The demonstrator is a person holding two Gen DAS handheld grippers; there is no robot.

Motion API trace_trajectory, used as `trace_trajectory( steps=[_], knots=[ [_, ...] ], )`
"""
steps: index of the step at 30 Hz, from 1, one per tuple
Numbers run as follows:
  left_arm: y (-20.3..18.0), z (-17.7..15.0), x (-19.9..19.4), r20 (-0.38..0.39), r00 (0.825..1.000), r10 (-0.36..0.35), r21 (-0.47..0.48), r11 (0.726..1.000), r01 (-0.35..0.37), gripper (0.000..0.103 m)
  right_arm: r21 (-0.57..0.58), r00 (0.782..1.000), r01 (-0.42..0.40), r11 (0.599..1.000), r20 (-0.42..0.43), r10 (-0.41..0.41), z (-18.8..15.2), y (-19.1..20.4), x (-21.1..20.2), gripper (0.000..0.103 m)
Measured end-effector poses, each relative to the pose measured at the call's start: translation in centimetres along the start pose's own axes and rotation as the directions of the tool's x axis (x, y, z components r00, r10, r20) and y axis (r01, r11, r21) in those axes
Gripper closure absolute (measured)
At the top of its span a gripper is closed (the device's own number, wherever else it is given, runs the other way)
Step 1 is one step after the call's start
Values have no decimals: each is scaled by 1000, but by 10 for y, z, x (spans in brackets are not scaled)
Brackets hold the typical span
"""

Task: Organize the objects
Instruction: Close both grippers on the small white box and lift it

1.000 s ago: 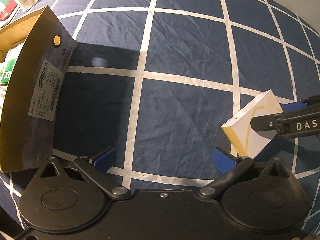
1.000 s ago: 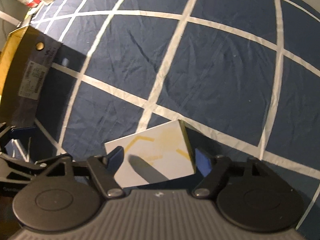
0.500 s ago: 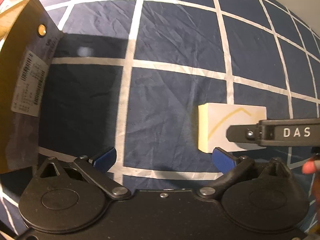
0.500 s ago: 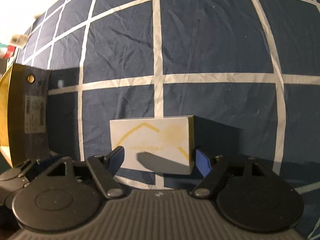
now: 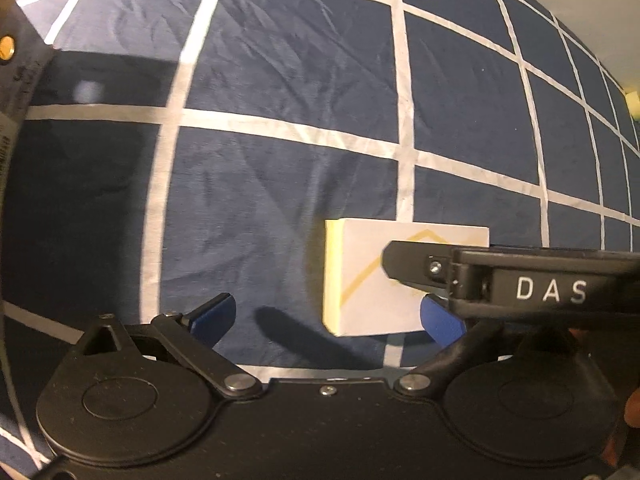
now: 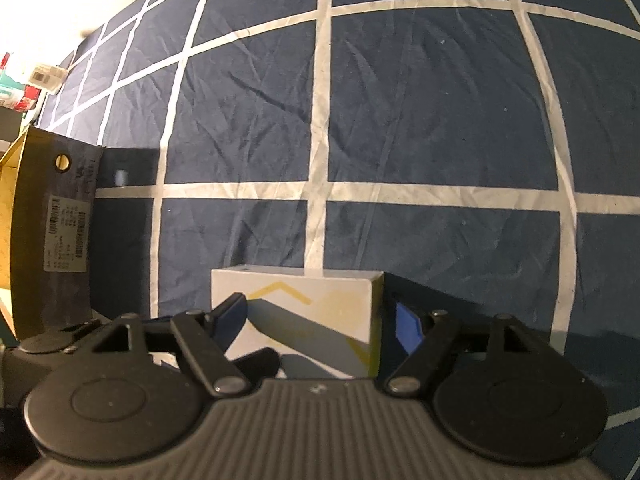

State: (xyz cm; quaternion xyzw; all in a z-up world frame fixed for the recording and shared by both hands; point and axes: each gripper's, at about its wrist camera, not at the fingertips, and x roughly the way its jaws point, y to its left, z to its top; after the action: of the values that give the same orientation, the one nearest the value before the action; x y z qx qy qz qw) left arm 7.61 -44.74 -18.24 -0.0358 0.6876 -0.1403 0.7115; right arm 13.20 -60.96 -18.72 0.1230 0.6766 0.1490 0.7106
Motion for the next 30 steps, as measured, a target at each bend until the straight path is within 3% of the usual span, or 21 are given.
trace_trajectory(
  steps=[4,13,30],
  knots=[
    [-2,4,3,-3,999,-36,-13,999,35,9,-6,1000,-13,1000,-6,13,1,-1,2,26],
    [-10,9,3,-8,993,-121,11,993,121,33,-1,1000,-21,1000,5,21,0,-2,1,28],
    [-17,1,-24,41,996,-84,30,996,83,37,-5,997,-47,999,61,47,-9,6,-19,30]
  ],
)
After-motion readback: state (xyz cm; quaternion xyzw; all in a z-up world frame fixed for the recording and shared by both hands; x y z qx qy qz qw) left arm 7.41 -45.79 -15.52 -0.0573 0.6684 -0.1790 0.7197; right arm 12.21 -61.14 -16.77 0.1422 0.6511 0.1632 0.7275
